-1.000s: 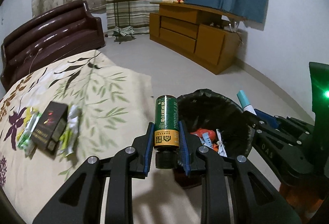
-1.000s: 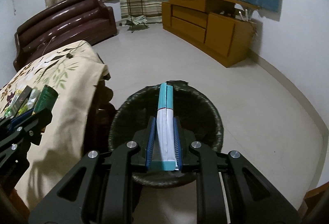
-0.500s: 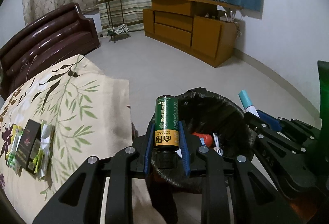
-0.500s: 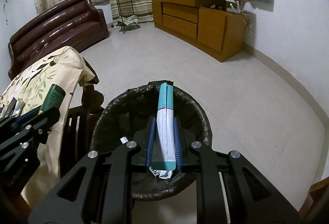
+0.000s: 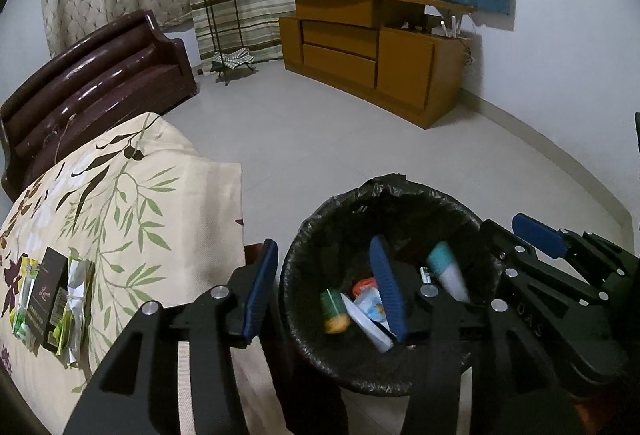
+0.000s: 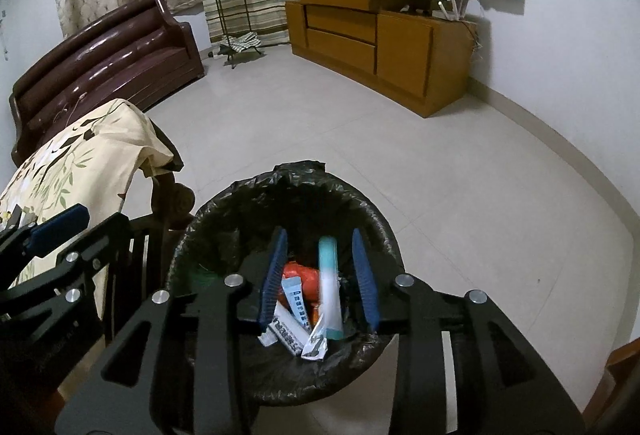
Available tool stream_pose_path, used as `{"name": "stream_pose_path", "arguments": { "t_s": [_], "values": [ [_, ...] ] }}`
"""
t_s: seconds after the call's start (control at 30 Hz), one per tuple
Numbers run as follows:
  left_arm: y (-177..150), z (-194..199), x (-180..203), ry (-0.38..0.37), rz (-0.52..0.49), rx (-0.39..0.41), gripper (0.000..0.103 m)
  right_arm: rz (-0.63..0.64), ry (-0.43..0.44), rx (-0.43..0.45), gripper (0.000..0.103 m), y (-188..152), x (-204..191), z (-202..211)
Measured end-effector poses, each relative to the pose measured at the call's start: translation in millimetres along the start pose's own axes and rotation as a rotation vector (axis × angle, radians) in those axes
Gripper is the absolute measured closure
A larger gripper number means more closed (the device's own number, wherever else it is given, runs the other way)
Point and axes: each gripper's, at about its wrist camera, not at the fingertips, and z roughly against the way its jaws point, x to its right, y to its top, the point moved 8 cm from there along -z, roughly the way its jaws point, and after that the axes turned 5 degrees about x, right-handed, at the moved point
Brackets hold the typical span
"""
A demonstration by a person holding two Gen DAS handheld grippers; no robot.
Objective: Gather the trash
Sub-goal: 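Carry the can and tube over the black bin and open both tools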
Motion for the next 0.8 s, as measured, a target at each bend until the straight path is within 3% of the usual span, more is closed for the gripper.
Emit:
{"name": "stream_pose_path", "arguments": {
  "t_s": [0.47,0.8],
  "values": [
    [-1,22,-14,0.006,0.032,0.028,0.042,-0.018,-0.021,0.012,0.042,1,-2,13],
    [-20,60,-73,0.067,0.098,0.039,0.038,0.017,0.035,-0.008,0.04,-5,-46,25]
  ]
}}
